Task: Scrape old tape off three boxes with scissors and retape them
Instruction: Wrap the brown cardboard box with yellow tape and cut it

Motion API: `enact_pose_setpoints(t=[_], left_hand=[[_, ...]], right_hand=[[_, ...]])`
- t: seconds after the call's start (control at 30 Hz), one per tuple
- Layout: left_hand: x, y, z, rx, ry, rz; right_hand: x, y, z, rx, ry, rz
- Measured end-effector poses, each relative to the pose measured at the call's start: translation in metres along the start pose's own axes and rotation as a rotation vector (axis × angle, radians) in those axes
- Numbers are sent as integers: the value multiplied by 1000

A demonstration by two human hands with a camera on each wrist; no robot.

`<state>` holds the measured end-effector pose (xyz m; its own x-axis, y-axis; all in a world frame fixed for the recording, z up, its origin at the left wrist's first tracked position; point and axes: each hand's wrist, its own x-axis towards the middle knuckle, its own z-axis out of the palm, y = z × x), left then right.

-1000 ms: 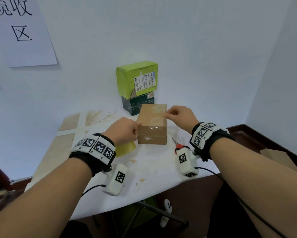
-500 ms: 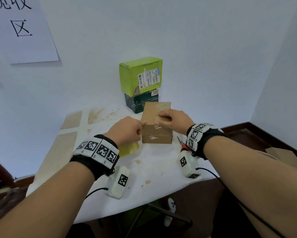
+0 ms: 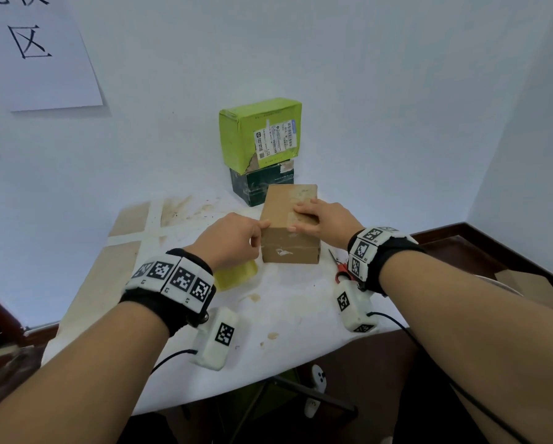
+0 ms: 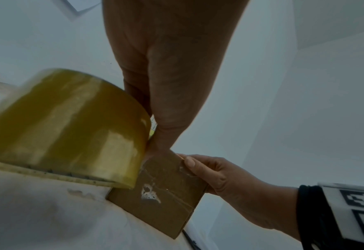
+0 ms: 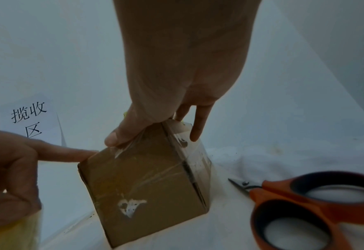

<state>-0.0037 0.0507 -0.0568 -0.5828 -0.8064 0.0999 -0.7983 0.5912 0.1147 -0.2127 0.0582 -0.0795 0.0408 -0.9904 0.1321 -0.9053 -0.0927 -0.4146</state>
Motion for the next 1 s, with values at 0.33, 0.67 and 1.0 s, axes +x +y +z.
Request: enact_pose_setpoints(t=[0.33,0.67,1.0], left_hand=[[-2,1,-1,29,-13,3],[-1,1,0,31,-17,-1],[1,-2,0,-19,15,-5]], right_hand=[[-6,-2,0,-26,-81,-13],[-10,-6,-5,55,-94,-23],[-5,-9,1,31,-62,-21]])
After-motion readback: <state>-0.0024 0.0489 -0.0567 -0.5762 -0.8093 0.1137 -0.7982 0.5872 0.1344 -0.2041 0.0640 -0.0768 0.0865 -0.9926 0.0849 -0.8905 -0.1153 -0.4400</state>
